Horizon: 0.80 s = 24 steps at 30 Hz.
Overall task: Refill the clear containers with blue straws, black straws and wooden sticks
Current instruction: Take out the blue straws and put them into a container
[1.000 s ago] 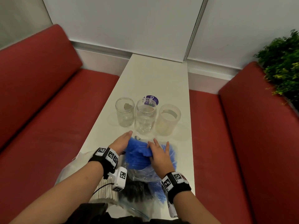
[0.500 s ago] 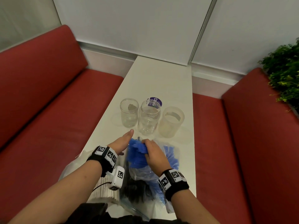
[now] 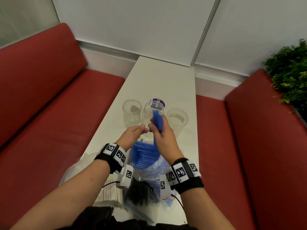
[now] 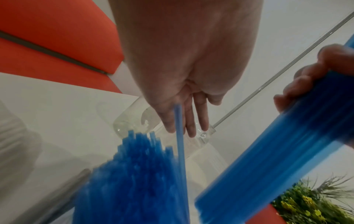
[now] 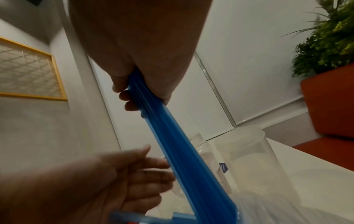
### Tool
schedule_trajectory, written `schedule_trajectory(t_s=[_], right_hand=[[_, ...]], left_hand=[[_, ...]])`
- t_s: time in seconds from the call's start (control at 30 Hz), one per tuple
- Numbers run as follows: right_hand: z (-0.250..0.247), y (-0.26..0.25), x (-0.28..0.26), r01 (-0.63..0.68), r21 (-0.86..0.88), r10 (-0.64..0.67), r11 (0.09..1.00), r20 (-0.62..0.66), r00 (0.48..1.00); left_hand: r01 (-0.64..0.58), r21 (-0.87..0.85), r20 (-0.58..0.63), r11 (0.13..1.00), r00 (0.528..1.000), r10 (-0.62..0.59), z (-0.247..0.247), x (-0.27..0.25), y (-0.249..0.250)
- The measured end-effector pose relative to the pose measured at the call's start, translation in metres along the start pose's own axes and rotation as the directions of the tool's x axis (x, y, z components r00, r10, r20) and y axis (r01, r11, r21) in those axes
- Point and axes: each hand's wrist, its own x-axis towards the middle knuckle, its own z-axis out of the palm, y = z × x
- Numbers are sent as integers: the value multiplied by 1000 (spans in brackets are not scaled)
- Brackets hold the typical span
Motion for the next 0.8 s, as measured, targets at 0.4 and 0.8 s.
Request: schedule_trajectory(t_s=[0.4,0.8], right_hand=[[-22,-20,13,-75,160,91,984,-96,991],[-33,-85,35,87,289,-33,953,-188,982]], left_hand=[[-74,70,-188,995,978,86,18,-2,2],[439,-802,371,404,898,-239,43,-2,57]])
